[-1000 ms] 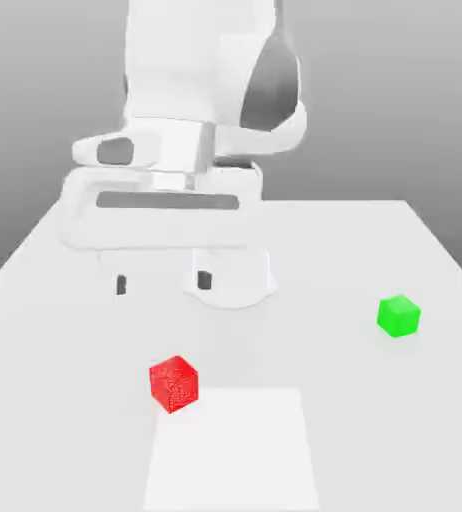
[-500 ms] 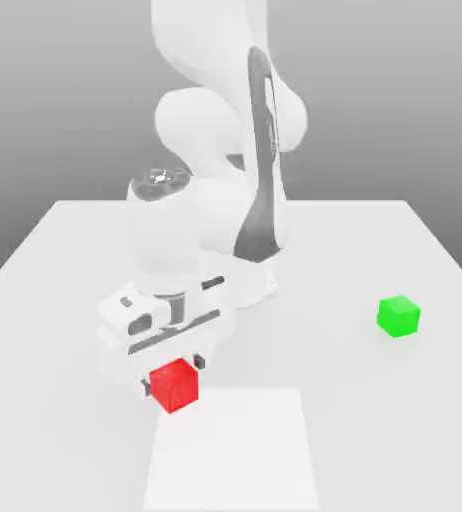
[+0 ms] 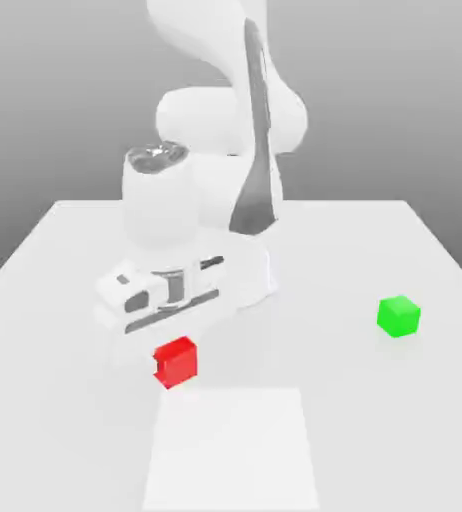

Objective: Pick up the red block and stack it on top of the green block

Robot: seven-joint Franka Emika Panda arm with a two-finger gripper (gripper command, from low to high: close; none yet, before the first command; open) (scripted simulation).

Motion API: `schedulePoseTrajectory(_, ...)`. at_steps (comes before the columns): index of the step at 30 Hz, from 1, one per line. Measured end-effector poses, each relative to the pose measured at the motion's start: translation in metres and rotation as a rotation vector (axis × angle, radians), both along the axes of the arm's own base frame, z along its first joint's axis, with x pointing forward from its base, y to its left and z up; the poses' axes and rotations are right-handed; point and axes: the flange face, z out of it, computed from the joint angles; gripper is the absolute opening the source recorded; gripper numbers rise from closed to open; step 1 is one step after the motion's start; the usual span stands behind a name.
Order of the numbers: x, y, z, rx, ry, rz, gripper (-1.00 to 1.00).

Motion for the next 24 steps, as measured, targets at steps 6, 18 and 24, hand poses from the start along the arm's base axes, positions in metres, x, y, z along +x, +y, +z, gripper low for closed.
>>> schedulePoseTrajectory(6,0.005,0.118,0.023,0.008,-0.012,0.205,-1.0)
schedulePoseTrajectory(18,-0.128,0.329,0.041,0.008,-0.006,0.653,-1.0)
schedulePoseTrajectory(24,-0.19,0.363,0.032,-0.023,-0.005,0.779,-1.0)
